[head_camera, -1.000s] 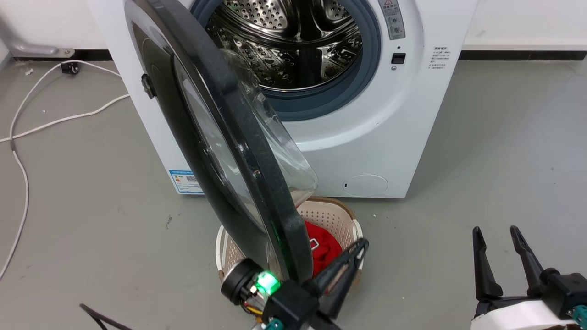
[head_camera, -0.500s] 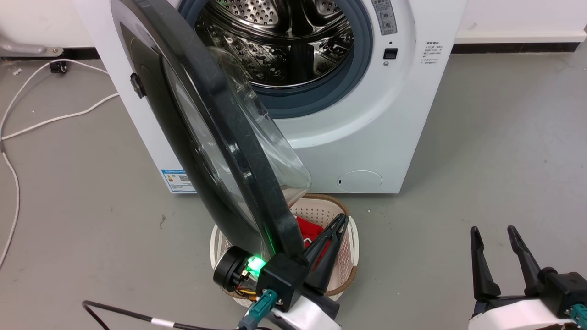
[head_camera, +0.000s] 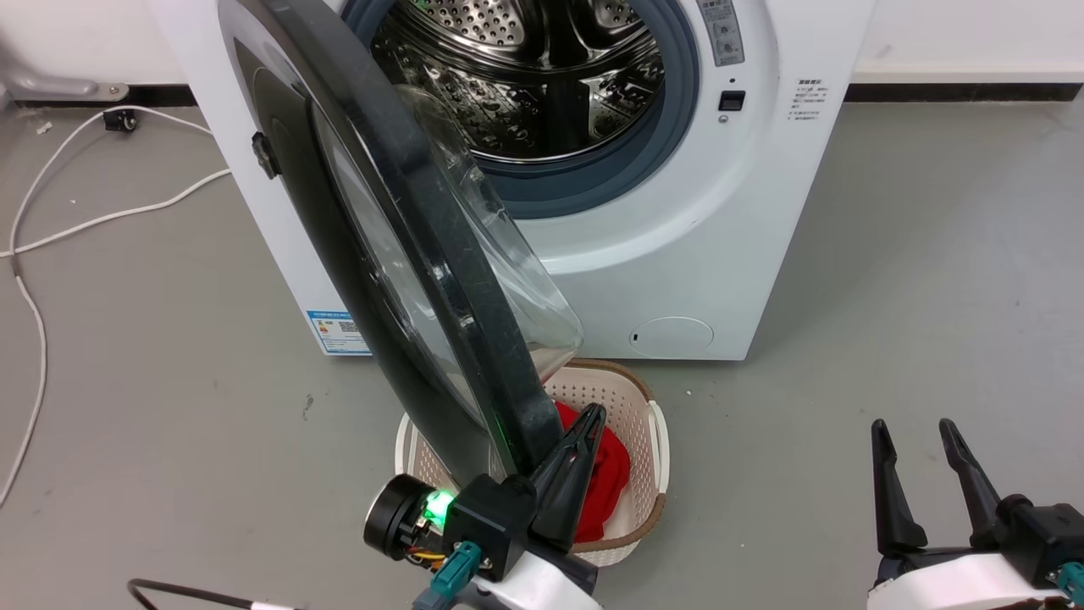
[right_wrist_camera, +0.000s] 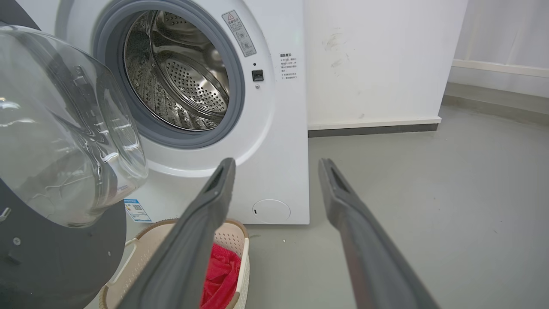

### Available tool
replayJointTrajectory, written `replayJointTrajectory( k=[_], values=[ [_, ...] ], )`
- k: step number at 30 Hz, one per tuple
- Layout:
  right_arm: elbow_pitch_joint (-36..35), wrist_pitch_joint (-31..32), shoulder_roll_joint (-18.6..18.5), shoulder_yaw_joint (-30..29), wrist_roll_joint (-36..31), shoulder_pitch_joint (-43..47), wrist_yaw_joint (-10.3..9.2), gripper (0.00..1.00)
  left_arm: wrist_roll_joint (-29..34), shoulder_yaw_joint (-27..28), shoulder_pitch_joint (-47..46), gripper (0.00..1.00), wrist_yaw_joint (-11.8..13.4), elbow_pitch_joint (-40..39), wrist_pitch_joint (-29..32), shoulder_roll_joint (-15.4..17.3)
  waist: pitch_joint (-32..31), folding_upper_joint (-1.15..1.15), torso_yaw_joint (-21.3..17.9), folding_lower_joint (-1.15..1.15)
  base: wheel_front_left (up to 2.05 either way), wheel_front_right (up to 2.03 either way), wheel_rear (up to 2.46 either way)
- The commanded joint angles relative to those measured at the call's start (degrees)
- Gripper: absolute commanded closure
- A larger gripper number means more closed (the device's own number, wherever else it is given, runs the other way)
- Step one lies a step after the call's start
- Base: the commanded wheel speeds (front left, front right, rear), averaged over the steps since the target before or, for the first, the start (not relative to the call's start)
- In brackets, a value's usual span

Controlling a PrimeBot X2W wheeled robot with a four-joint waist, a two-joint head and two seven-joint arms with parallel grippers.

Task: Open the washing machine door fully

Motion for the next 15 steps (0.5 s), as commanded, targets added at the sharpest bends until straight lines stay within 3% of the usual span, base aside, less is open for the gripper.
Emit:
replayJointTrajectory(
  k=[1,15],
  values=[
    [0.04,-0.09,0.11,-0.18,-0.03,-0.99,-0.04,0.0,-0.08,0.62,0.77,1.0,0.64,-0.39,0.3,0.49,0.07,0.0,0.28,0.0,0.0,0.0,0.0],
    [-0.37,0.16,0.12,-0.58,0.04,0.59,-0.04,0.0,-0.44,1.63,5.56,1.0,3.17,-3.64,1.07,2.91,-1.05,0.0,2.85,0.0,0.0,0.0,0.0]
  ],
)
